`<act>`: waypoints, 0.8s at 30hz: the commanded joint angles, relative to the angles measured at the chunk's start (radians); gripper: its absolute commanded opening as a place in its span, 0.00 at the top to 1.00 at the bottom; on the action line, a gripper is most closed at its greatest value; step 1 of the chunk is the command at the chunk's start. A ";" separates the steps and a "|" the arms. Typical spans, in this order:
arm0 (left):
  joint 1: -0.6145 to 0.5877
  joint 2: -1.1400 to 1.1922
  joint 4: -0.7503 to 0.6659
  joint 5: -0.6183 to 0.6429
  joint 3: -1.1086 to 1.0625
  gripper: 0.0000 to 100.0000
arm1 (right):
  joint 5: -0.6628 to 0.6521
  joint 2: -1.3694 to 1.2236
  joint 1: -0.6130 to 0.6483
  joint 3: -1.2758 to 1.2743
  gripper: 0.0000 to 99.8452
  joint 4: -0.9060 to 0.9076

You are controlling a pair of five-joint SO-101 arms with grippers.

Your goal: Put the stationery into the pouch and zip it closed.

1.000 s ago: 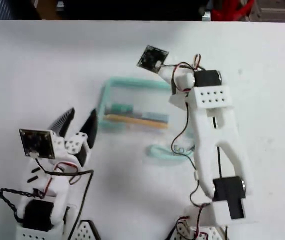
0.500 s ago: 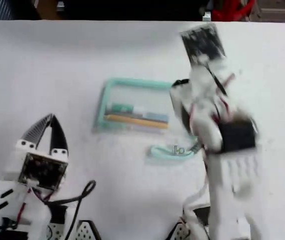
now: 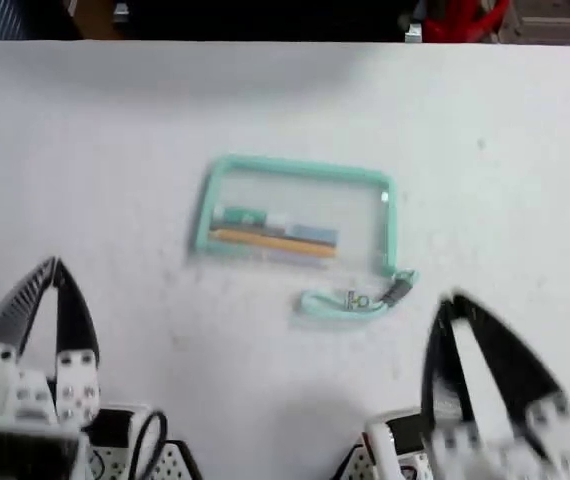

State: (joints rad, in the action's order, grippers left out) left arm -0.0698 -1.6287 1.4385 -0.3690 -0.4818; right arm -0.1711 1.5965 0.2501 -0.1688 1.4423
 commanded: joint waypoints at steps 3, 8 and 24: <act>-0.010 -0.211 0.037 -0.031 -0.133 0.98 | 0.008 0.223 -0.062 -0.104 0.98 0.018; -0.005 -0.196 0.032 -0.021 -0.129 0.98 | 0.008 0.208 -0.128 -0.127 0.98 0.058; -0.035 -0.196 -0.531 -0.023 -1.091 0.98 | 0.017 0.206 -0.133 -1.249 0.98 -0.630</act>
State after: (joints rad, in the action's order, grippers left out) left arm -0.0744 -1.8190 0.9812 -0.3920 -1.4254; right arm -0.1649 1.8006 0.1258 -1.2720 0.8746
